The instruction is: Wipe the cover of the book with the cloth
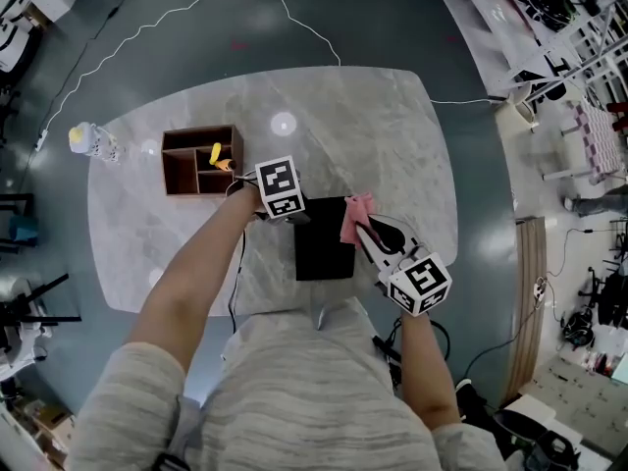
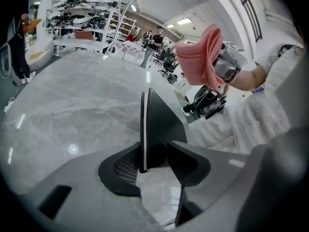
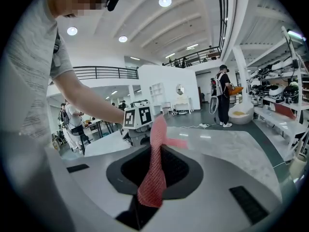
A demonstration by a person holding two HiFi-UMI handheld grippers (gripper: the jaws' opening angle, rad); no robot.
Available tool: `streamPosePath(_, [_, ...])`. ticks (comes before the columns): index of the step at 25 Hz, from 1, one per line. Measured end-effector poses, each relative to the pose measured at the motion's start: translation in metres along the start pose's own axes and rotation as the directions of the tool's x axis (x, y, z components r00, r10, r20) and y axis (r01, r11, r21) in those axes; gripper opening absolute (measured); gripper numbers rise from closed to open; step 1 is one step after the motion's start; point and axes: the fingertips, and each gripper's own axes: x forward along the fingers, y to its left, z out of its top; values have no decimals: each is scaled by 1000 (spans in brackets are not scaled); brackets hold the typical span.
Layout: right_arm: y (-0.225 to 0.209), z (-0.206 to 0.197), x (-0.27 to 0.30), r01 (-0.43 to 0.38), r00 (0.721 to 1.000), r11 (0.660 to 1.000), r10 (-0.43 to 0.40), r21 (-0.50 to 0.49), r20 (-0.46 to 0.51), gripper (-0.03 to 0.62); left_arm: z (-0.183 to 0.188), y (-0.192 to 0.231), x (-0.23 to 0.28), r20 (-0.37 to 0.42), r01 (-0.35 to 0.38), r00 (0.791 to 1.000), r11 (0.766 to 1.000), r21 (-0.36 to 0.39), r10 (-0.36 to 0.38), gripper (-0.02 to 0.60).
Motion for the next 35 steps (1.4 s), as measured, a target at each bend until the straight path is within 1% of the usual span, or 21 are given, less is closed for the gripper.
streamPosePath(3, [3, 0, -1, 5, 1000, 1000, -5, -1, -1, 57, -13, 10, 5, -29, -89, 996, 996, 22, 89, 194])
streamPosePath(5, [4, -1, -1, 6, 1000, 1000, -6, -1, -1, 57, -23, 19, 10, -57, -166, 984, 985, 53, 169, 213])
streamPosePath(7, [4, -2, -2, 6, 1000, 1000, -6, 0, -5, 57, -27, 26, 12, -41, -236, 970, 970, 64, 238, 213])
streamPosePath(10, [4, -2, -5, 6, 1000, 1000, -6, -2, -9, 57, -27, 35, 8, -5, -305, 952, 951, 48, 305, 213])
streamPosePath(12, [4, -1, -5, 9, 1000, 1000, -9, -3, -6, 57, -27, 36, 5, 18, -331, 944, 943, 44, 331, 212])
streamPosePath(14, [6, -1, -5, 12, 1000, 1000, -12, -4, -4, 57, -24, 31, 1, 67, -332, 942, 943, 26, 330, 206])
streamPosePath(16, [9, 1, -3, 13, 1000, 1000, -13, -3, -2, 57, -17, 22, -8, 140, -323, 937, 946, -3, 320, 185])
streamPosePath(18, [11, 4, -3, 12, 1000, 1000, -12, -2, 5, 57, -7, 15, -19, 229, -311, 921, 949, -52, 315, 154])
streamPosePath(19, [12, 5, -4, 12, 1000, 1000, -12, -3, 9, 57, -1, 13, -25, 277, -305, 908, 949, -83, 316, 141])
streamPosePath(21, [12, 8, -5, 11, 1000, 1000, -11, -4, 18, 57, 13, 7, -39, 372, -291, 870, 946, -140, 323, 100])
streamPosePath(24, [16, 13, -7, 10, 1000, 1000, -10, -10, 26, 57, 28, -4, -58, 484, -280, 810, 943, -178, 332, 59])
streamPosePath(27, [23, 18, -7, 12, 999, 1000, -11, -15, 39, 57, 37, -19, -76, 572, -272, 750, 944, -188, 331, 36])
streamPosePath(30, [29, 24, -8, 14, 999, 1000, -13, -16, 53, 57, 45, -36, -92, 663, -226, 685, 953, -201, 302, 15])
streamPosePath(32, [33, 27, -11, 17, 998, 1000, -16, -15, 63, 57, 50, -51, -103, 723, -194, 636, 963, -188, 270, 15])
streamPosePath(35, [39, 35, -19, 29, 996, 999, -28, -16, 88, 57, 56, -74, -120, 793, -189, 564, 971, -149, 231, 15])
